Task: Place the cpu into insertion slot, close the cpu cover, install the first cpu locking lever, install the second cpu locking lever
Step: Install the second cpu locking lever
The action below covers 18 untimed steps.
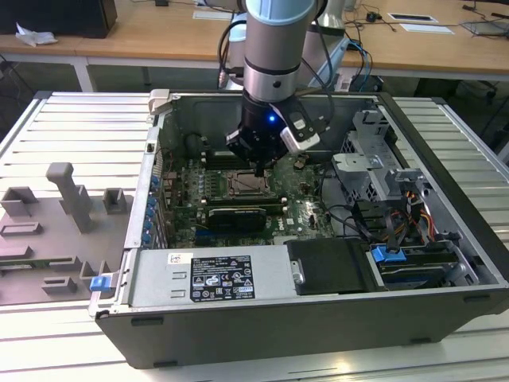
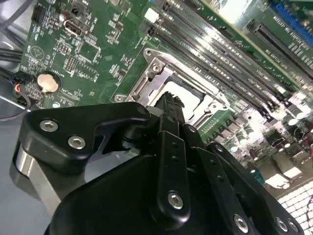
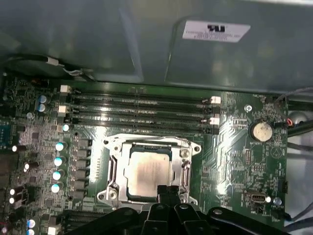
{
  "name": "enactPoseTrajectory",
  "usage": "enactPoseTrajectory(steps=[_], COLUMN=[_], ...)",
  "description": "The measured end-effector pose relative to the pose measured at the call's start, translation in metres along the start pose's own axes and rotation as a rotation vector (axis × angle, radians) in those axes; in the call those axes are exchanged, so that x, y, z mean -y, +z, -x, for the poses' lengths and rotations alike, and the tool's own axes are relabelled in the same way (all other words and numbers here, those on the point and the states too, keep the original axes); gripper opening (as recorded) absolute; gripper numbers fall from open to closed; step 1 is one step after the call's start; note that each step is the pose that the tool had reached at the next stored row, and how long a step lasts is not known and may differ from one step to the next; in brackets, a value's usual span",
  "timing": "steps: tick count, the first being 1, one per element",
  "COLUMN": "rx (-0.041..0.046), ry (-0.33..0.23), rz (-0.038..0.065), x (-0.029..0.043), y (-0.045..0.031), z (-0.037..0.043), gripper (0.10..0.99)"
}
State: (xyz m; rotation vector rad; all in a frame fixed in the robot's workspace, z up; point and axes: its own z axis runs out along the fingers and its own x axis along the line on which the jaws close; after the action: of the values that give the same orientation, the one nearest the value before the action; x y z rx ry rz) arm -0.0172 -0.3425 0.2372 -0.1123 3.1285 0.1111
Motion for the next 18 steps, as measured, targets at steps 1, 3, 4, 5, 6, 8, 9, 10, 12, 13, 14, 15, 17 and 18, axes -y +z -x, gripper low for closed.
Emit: enactPoseTrajectory(steps=[1, 3, 4, 5, 6, 8, 9, 10, 12, 13, 14, 15, 17, 18], rx=[0.0, 0.0001, 0.0001, 0.0003, 0.0007, 0.0037, 0.0046, 0.0051, 0.006, 0.0063, 0.0064, 0.0065, 0.0064, 0.0064], ry=[0.0, 0.0, 0.0, 0.0, 0.0, 0.0, 0.0, 0.0, 0.001, 0.001, 0.001, 0.0, 0.001, 0.001], rz=[0.0, 0.0, 0.001, 0.003, 0.009, 0.052, 0.063, 0.07, 0.083, 0.086, 0.088, 0.089, 0.089, 0.089], x=[0.0018, 0.0052, 0.0076, 0.0094, 0.0138, 0.0178, 0.019, 0.0202, 0.0231, 0.0251, 0.027, 0.0287, 0.0327, 0.035], y=[-0.0001, -0.0002, -0.0003, -0.0003, -0.0005, -0.0005, -0.0004, -0.0001, 0.0001, 0.0001, 0.0003, 0.0004, 0.0002, 0.0], z=[-0.0001, -0.0004, -0.0005, -0.0006, -0.001, -0.0014, -0.0015, -0.0016, -0.0018, -0.002, -0.0021, -0.0022, -0.0026, -0.0027], gripper=[0.106, 0.106, 0.106, 0.106, 0.106, 0.106, 0.106, 0.106, 0.106, 0.106, 0.106, 0.106, 0.106, 0.106])
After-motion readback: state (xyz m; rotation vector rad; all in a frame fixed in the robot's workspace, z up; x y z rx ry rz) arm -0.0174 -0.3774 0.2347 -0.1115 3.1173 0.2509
